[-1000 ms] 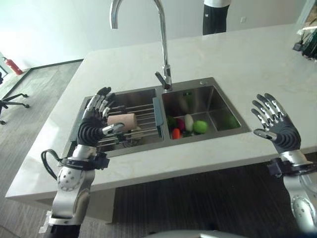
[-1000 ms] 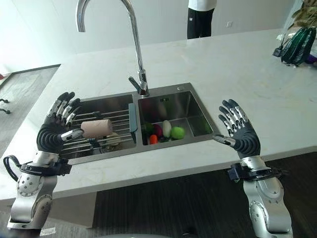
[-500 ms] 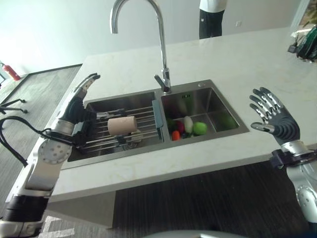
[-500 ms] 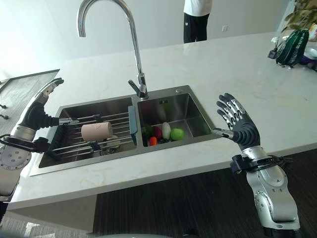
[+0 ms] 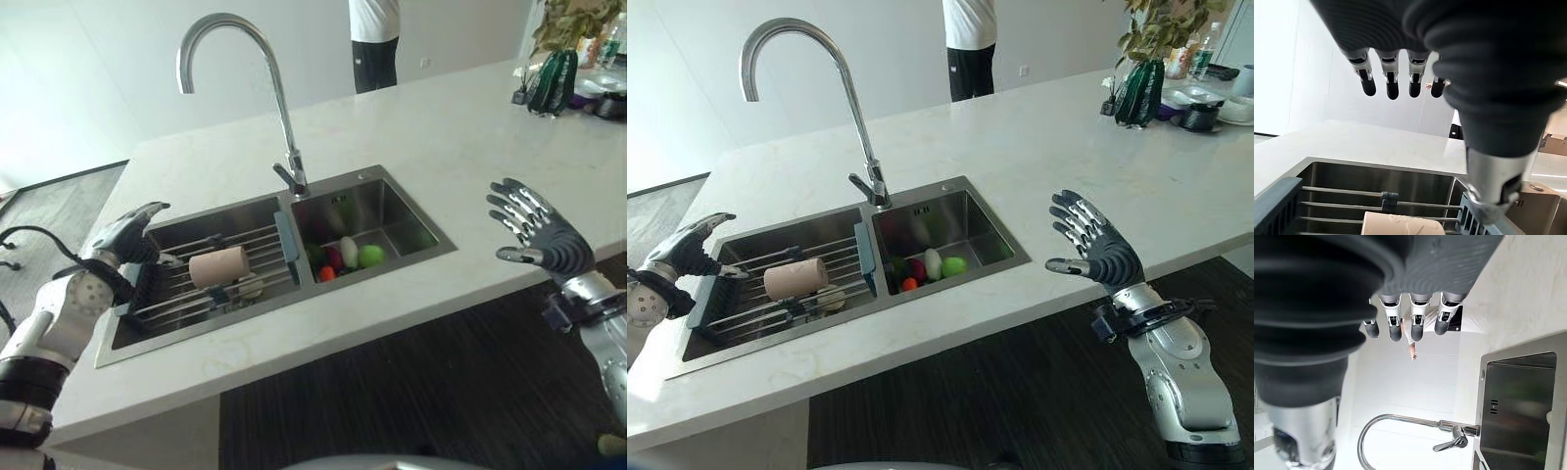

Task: Place the dishes in the dishwasher.

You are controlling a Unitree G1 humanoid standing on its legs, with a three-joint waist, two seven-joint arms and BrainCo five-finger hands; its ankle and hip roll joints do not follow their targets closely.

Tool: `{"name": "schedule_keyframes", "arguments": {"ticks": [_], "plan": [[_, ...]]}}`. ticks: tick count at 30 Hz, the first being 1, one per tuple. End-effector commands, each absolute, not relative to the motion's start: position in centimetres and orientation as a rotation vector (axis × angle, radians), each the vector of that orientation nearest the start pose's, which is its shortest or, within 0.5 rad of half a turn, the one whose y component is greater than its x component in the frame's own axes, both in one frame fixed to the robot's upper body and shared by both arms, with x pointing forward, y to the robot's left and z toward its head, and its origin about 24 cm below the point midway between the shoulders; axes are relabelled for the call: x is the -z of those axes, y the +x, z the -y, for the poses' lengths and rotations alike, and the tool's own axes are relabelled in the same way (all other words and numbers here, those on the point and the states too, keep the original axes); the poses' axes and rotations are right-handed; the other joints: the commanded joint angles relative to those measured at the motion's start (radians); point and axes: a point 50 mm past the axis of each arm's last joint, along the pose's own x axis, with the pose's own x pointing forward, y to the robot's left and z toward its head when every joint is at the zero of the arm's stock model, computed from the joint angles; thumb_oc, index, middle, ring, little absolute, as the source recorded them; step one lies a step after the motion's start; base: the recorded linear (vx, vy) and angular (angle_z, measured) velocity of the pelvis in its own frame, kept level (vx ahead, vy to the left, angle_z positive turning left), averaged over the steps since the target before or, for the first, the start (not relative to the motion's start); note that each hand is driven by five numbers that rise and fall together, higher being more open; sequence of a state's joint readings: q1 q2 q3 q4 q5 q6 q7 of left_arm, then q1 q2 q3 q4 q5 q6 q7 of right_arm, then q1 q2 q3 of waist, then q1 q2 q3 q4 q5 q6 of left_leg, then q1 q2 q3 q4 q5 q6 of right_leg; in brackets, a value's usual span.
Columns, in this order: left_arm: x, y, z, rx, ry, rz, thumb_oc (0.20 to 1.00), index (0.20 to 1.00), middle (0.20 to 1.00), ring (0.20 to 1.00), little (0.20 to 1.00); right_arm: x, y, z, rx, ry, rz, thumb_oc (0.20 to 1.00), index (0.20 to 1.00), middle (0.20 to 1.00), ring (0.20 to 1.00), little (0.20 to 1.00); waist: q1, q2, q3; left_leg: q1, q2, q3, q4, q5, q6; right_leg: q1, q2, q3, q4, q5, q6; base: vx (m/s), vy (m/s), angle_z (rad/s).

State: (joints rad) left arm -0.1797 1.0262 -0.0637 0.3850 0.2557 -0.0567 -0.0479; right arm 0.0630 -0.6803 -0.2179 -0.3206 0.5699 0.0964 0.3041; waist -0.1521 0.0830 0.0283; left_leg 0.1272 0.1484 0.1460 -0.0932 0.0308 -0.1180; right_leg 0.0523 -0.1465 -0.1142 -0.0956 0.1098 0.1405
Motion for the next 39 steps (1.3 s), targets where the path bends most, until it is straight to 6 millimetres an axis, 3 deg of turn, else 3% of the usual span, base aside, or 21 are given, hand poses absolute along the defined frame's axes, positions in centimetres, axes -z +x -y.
{"name": "schedule_keyframes", "arguments": {"ticks": [1,13,22,31,39], "plan": [[-17.5,28.7,-35.8,-0.173,1.276,-0.058,1.0,1.0,1.0,1.0,1.0,-19.1,23.8,25.6,-0.334,-0.251,0.332,1.0,1.0,1.0,1.0,1.0,-0.007,-0.014,0.022,0.003,0.039,0.043,0.006,-0.071,-0.013,0.047,-0.044,-0.001,0.008,-0.143,0.062,0.06,0.117,-0.04],[-16.0,30.6,-35.0,-0.238,1.114,-0.088,1.0,1.0,1.0,1.0,1.0,-20.0,24.4,24.5,-0.375,-0.338,0.393,1.0,1.0,1.0,1.0,1.0,-0.019,-0.034,0.11,-0.1,0.03,0.006,0.006,-0.048,-0.01,-0.047,-0.052,0.061,0.008,-0.125,0.061,-0.03,0.07,-0.03],[-17.9,31.6,-34.4,-0.322,1.127,-0.026,1.0,1.0,1.0,1.0,1.0,-20.2,24.9,24.1,-0.35,-0.356,0.418,1.0,1.0,1.0,1.0,1.0,-0.006,-0.045,0.144,-0.123,0.032,-0.014,0.006,-0.042,-0.013,-0.06,-0.054,0.06,0.008,-0.125,0.059,-0.01,-0.003,0.02],[-19.9,30.3,-37.5,-0.467,1.197,-0.043,1.0,1.0,1.0,1.0,1.0,-20.2,25.0,24.3,-0.325,-0.384,0.404,1.0,1.0,1.0,1.0,1.0,0.005,-0.038,0.149,-0.125,0.028,-0.02,0.006,-0.047,-0.017,-0.062,-0.062,0.052,0.008,-0.13,0.063,0.02,0.013,0.01],[-18.6,29.7,-38.9,-0.391,1.278,-0.183,1.0,1.0,1.0,1.0,1.0,-20.5,24.9,24.4,-0.346,-0.405,0.394,1.0,1.0,1.0,1.0,1.0,-0.004,-0.029,0.147,-0.128,0.027,-0.017,0.006,-0.046,-0.02,-0.066,-0.065,0.058,0.008,-0.132,0.067,0.0,0.018,0.0]]}}
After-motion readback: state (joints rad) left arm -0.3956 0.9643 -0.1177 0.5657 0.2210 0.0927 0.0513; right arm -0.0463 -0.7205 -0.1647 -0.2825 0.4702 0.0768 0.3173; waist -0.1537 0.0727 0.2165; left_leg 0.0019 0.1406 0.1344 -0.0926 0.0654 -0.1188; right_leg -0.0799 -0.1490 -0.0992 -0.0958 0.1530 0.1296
